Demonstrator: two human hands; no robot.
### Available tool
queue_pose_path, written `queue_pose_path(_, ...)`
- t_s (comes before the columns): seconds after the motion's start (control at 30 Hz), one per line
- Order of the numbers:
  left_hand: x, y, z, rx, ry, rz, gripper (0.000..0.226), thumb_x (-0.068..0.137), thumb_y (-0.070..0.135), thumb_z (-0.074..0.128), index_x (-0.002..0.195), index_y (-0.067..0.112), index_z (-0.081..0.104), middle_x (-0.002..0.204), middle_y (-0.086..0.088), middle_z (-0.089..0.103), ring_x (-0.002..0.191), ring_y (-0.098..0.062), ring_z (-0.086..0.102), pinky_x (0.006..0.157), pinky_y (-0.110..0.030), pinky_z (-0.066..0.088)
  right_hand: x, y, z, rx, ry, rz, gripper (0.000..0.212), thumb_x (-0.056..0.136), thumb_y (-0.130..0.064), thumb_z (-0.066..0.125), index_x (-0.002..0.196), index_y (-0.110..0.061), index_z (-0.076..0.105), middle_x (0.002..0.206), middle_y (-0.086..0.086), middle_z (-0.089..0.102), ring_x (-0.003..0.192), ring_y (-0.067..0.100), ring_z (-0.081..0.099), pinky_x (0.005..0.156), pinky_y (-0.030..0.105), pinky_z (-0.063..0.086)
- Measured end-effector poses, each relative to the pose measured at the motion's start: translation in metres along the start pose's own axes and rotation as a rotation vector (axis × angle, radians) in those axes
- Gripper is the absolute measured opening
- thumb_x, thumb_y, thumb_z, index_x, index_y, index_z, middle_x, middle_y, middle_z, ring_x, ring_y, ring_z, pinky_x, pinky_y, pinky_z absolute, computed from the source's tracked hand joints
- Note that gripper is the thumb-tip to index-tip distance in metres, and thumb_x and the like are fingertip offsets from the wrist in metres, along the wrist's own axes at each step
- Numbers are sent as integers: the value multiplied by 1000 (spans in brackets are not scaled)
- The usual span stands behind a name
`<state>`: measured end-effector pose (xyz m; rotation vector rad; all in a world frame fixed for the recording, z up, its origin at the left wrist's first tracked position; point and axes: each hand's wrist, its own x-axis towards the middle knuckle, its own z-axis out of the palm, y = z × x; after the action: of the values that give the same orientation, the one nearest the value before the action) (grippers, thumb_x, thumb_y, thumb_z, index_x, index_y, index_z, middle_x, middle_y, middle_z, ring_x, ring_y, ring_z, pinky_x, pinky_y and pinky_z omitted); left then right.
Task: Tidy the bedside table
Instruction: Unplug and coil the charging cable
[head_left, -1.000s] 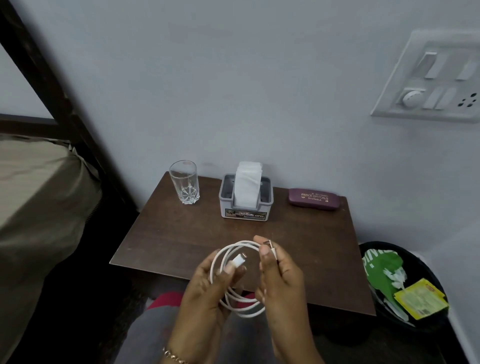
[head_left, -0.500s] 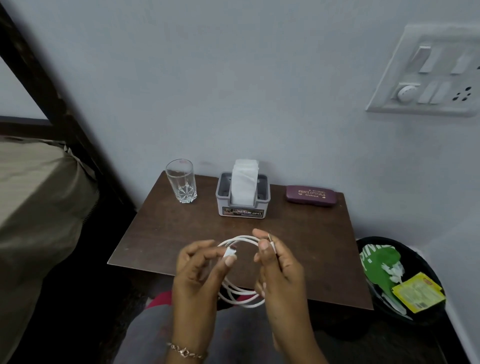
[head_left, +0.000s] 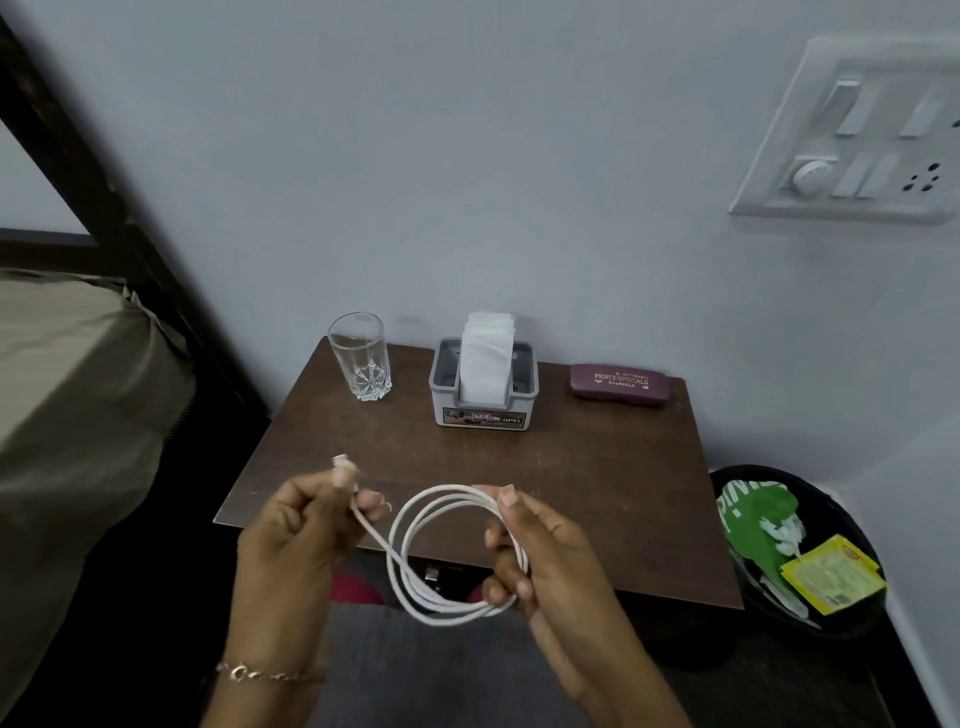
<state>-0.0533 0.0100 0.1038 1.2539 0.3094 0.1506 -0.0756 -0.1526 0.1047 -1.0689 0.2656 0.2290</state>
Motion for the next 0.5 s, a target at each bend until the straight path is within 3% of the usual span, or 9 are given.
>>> queue_pose_path(0.07, 6, -2, 0, 174, -71, -39, 54, 47, 63, 76, 70, 16, 65, 62, -1, 68, 60, -14, 60, 59, -25, 52, -2, 1, 0, 6, -62, 19, 29, 93, -27, 48, 102, -8, 69, 70, 1, 51, 38, 3, 26, 39, 18, 33)
queue_pose_path(0.1, 6, -4, 3, 212, -107, -87, 51, 50, 63, 75, 70, 17, 67, 64, -1, 66, 61, -17, 57, 56, -27, 49, -2, 2, 1, 36, -89, 23, 30, 92, -27, 48, 103, -7, 69, 70, 1, 53, 37, 2, 25, 38, 17, 31)
queue_pose_path(0.27, -9, -20, 22, 80, -197, -406, 25, 87, 32, 52, 93, 9, 62, 74, -7, 69, 52, -18, 67, 47, -27, 56, 1, 3, 1, 19, -12, -24, 32, 89, -30, 49, 108, -10, 63, 70, 6, 59, 39, 3, 28, 39, 15, 31)
queue_pose_path(0.4, -23, -23, 28, 112, -256, -463, 40, 90, 34, 45, 86, -1, 63, 57, -14, 62, 42, -20, 60, 44, -25, 52, 5, 5, 1, -35, 124, -54, 26, 91, -30, 49, 87, -11, 66, 59, 1, 61, 38, 6, 35, 39, 20, 34)
queue_pose_path(0.5, -29, -24, 32, 147, -270, -443, 55, 85, 46, 42, 72, -5, 59, 51, -13, 49, 43, -19, 54, 50, -28, 50, 10, 6, 1, -178, 254, -99, 25, 92, -25, 52, 79, -14, 69, 54, -3, 58, 40, 5, 39, 41, 19, 37)
